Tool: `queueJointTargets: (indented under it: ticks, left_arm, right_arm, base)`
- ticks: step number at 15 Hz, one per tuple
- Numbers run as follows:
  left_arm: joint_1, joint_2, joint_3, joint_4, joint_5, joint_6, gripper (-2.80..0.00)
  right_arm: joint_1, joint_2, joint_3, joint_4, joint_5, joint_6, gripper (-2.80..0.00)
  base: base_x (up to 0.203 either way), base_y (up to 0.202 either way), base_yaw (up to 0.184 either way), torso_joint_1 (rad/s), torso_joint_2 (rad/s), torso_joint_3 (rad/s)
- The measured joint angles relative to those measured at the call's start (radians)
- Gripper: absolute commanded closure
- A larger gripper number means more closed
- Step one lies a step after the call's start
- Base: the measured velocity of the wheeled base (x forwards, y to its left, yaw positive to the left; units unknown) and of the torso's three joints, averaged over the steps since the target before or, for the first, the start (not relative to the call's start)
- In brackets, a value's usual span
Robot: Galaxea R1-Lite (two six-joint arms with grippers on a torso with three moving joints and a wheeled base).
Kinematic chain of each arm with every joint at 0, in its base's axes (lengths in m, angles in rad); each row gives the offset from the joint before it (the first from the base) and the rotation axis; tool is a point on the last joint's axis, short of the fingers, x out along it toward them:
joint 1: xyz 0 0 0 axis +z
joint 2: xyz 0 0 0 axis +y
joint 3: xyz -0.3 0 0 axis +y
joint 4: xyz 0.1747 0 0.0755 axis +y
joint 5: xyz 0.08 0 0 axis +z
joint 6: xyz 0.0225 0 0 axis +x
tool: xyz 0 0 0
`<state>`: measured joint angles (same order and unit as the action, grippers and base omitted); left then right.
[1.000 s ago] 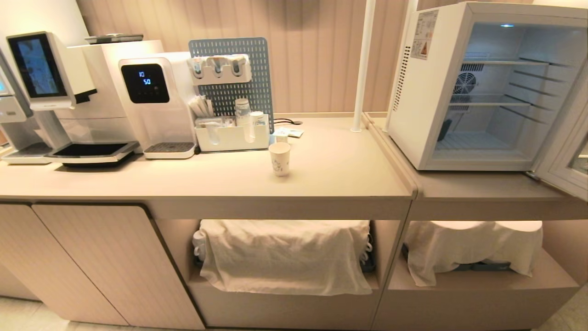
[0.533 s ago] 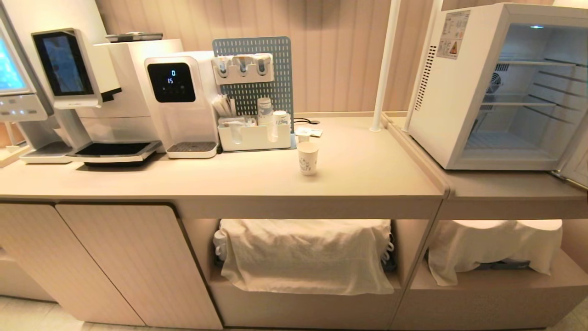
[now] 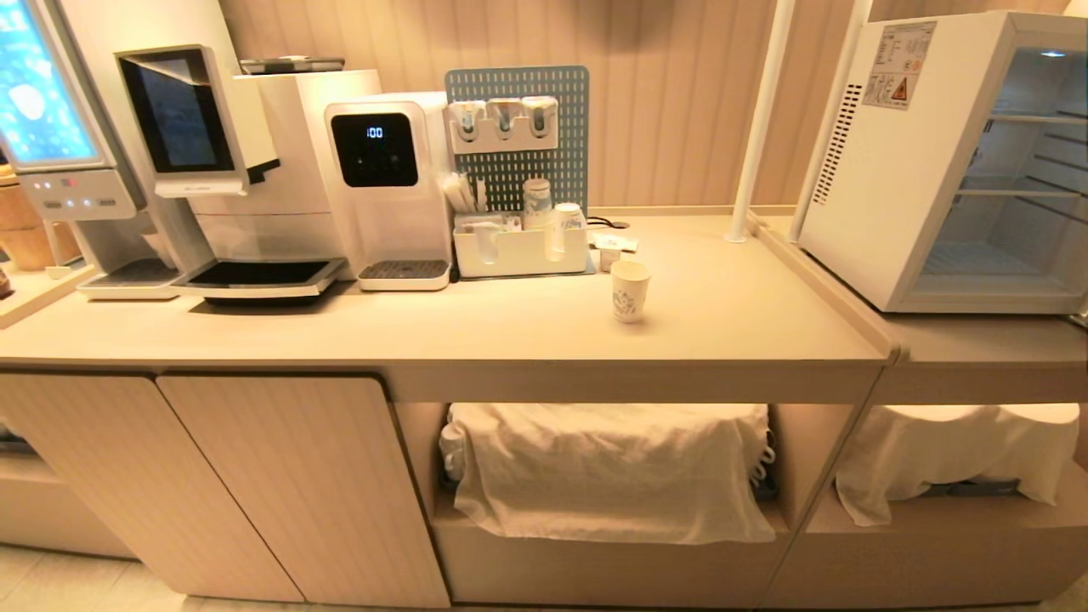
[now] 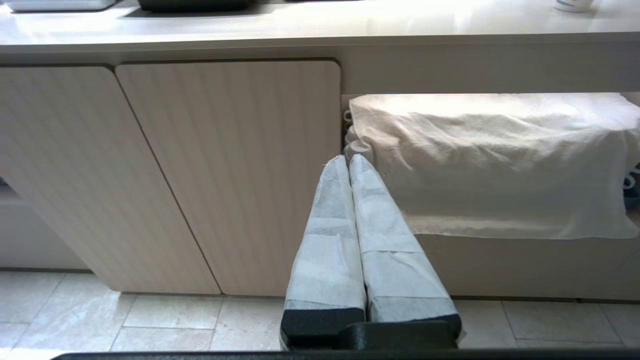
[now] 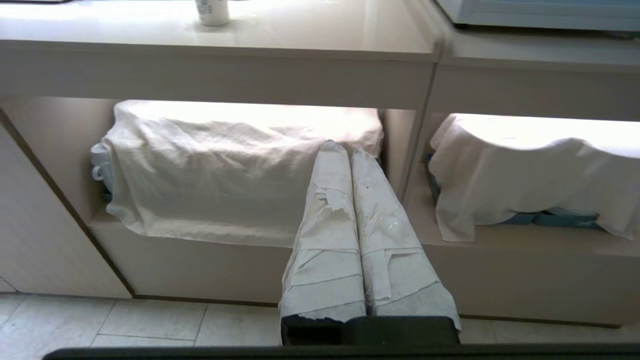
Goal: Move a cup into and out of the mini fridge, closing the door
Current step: Put the paper cup in the freezer
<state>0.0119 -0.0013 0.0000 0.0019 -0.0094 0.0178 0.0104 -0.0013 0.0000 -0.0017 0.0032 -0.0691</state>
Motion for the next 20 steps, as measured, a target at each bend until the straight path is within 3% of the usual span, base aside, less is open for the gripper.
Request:
queueJointTargets:
  ticks: [3, 7, 20]
  left_arm:
    - [-0.001, 0.000, 0.000, 0.002, -0.001, 0.009, 0.00]
    - [0.001, 0.000, -0.002, 0.004, -0.004, 0.019, 0.00]
    - [0.000, 0.000, -0.001, 0.002, -0.002, 0.011, 0.00]
  right_arm:
    - [-0.001, 0.000, 0.000, 0.000, 0.000, 0.000, 0.00]
    - [0.001, 0.000, 0.000, 0.000, -0.001, 0.000, 0.00]
    - [0.000, 0.000, -0.001, 0.000, 0.000, 0.000, 0.00]
  base:
    - [0.000, 0.151, 0.000, 0.001, 0.00, 0.000]
    - [0.019, 0.001, 0.002, 0.000, 0.00, 0.001]
    - [0.168, 0.000, 0.001, 0.002, 0.00, 0.002]
